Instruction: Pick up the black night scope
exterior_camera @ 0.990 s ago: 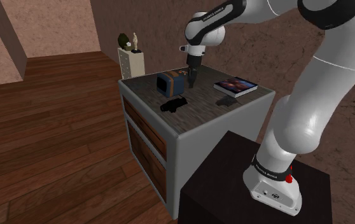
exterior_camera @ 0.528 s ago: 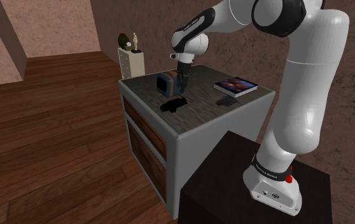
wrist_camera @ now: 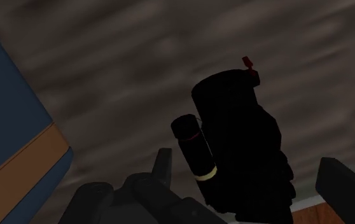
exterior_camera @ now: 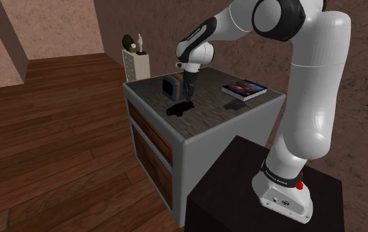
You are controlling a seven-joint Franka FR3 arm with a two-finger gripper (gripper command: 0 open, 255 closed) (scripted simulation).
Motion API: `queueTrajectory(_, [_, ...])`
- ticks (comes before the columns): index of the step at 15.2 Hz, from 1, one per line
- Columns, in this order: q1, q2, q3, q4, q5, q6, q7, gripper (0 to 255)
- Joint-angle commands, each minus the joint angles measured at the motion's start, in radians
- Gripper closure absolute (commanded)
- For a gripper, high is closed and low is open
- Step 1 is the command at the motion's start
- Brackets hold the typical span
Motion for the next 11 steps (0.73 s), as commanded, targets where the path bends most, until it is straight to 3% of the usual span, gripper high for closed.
queueTrajectory(1, [-0.001, 0.004, 0.001, -0.001, 0.003, 0.005, -0.003, 255])
queueTrajectory(11, [0.001, -0.006, -0.002, 0.001, -0.005, -0.006, 0.003, 255])
